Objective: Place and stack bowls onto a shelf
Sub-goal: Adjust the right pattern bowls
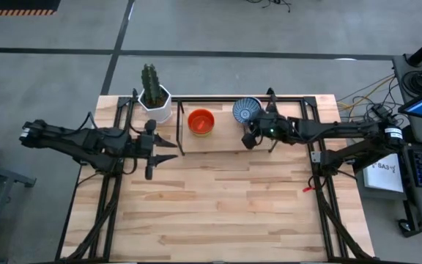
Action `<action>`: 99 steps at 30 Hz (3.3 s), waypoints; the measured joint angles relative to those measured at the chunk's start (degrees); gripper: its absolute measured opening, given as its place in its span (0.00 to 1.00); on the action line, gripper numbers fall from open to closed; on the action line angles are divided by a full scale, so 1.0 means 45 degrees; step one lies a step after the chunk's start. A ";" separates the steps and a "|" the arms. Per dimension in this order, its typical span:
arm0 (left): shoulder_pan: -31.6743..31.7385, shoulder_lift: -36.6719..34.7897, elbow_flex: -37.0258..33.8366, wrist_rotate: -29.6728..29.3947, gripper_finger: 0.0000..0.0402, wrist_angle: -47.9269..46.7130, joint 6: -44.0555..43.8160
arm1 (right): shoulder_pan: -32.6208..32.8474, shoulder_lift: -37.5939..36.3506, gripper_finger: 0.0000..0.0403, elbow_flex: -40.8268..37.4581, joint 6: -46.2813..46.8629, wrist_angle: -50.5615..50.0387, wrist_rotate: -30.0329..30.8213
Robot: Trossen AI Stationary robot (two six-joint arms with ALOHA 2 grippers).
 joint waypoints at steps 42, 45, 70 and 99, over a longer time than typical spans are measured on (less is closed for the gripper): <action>0.3832 0.9318 0.2528 0.0741 0.32 0.3631 0.1726 | -0.6114 0.5130 0.02 0.7431 0.0389 -0.9430 -0.2940; 0.3994 0.9641 0.2531 0.0742 0.32 0.4037 0.1732 | -0.6115 0.5292 0.02 0.7431 0.0239 -0.9419 -0.2984; 0.4279 1.0162 0.2535 0.0728 0.32 0.4671 0.1741 | -0.5925 0.5707 0.02 0.7310 0.0044 -0.8851 -0.5138; 0.5209 1.1060 0.2535 0.1867 0.43 0.6618 0.7718 | -0.5769 0.5706 0.02 0.7290 -0.0077 -0.8707 -0.5379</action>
